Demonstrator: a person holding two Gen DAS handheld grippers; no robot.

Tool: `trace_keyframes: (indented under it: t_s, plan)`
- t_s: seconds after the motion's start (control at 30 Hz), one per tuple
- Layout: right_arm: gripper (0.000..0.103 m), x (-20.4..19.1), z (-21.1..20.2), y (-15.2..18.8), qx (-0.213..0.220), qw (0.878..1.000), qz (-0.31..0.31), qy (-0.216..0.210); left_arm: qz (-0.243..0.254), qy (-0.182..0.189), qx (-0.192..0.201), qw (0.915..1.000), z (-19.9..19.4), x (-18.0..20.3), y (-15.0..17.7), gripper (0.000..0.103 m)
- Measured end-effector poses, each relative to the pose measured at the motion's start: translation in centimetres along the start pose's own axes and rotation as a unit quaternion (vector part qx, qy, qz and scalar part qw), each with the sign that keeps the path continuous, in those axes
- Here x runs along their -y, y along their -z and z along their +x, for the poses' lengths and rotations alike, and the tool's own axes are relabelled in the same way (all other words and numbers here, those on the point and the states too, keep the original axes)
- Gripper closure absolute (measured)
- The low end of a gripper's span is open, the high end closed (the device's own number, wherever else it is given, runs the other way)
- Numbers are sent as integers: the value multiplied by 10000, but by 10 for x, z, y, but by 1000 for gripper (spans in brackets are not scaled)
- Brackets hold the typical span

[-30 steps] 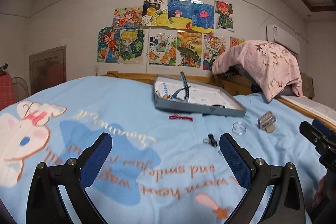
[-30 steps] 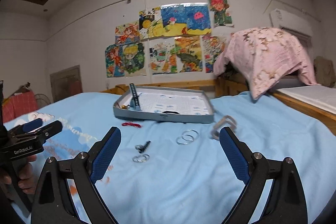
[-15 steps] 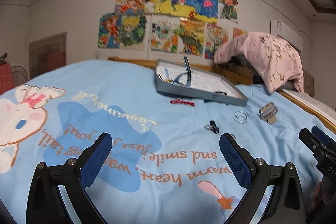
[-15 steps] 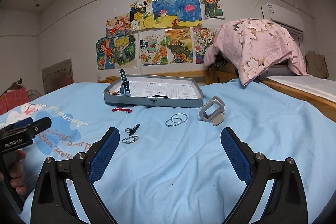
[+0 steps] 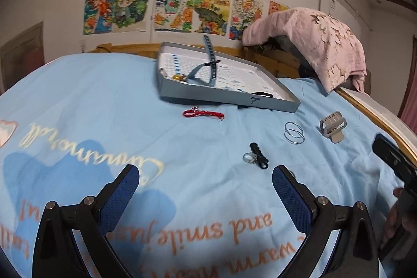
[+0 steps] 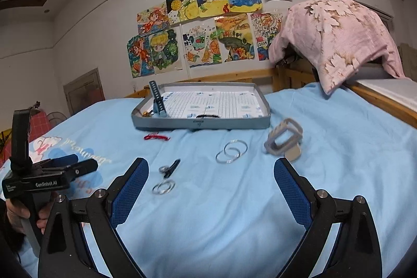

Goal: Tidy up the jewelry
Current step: 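Grasp a small silver ring with the left tool while the right tool grasps a silver hoop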

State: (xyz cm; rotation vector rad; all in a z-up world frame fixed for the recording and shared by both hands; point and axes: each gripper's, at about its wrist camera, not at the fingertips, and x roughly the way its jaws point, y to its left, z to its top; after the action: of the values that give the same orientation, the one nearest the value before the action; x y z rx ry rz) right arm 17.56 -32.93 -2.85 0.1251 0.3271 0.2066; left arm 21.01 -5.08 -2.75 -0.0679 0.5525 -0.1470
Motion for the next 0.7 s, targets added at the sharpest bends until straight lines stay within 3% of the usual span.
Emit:
trace_keyframes:
  t_s: [0.03,0.1,0.17,0.2,0.33,0.4,0.53,0.7]
  plan:
    - [8,1,6,-3,-4,10000,-37,-22,78,40,-3,10000,4,3,-2,1]
    - [9,2,19,-9,-53,9999,-87,-107,249,161,-28,9996,13,9,-6,13]
    - [9,5,34,-13,-179,9996,-144,-163,428,331,-214,9983,28,14,-8,34]
    - [10,7,43,-14,-258,9994,-164,-151,524,423,-346,9971,37,16,-9,37]
    - [30,21,82,-11,-796,9965,57,-261,690,691,-579,9935,57,21,-9,40]
    - [33,28,100,-7,-1100,9933,204,-297,734,825,-659,9917,67,24,-9,41]
    - [36,36,126,5,-1489,9875,431,-276,755,926,-957,9882,94,30,-8,56]
    - [37,31,142,9,-1585,9868,255,-208,886,1069,-1118,9840,107,38,0,57]
